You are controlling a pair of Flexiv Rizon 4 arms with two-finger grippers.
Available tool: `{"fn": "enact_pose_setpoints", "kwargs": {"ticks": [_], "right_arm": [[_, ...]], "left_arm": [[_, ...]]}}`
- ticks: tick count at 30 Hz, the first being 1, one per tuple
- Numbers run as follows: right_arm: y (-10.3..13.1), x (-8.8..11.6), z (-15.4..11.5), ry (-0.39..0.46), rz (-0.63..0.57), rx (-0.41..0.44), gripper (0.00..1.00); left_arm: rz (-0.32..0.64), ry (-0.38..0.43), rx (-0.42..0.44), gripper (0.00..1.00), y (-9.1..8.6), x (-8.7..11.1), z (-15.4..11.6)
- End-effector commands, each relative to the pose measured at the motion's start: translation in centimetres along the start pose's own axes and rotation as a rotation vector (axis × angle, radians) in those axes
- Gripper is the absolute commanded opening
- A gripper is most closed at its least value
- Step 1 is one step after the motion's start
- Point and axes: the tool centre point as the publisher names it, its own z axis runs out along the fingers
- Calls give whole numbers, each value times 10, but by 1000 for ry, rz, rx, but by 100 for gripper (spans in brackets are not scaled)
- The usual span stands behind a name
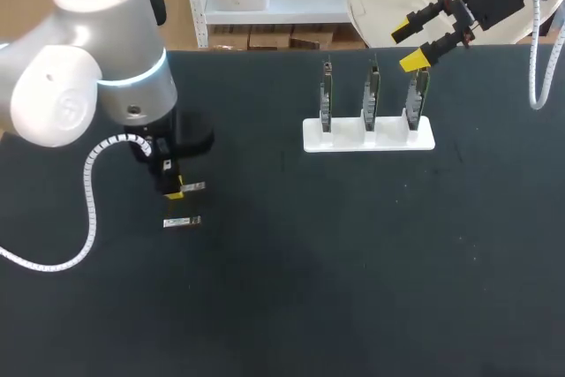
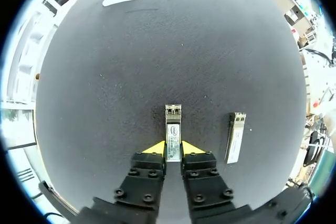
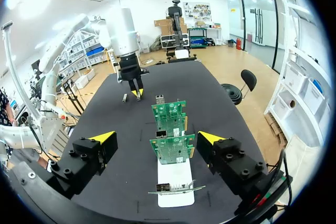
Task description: Pick up the optical module with the left hand, and insert it into the network port with the right hand.
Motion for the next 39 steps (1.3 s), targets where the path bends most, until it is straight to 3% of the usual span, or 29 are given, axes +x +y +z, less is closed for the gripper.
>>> {"fn": "enact_pose_setpoints", "kwargs": {"ticks": [1, 15, 39], "right_arm": [[1, 0, 0, 1, 0, 4, 100], [1, 0, 0, 1, 0, 4, 100], [1, 0, 0, 1, 0, 4, 100]], "left_arm": [[2, -41, -10, 0, -2, 0, -5], [17, -387, -125, 0, 20, -35, -86], [12, -396, -135, 0, 20, -36, -90]]}}
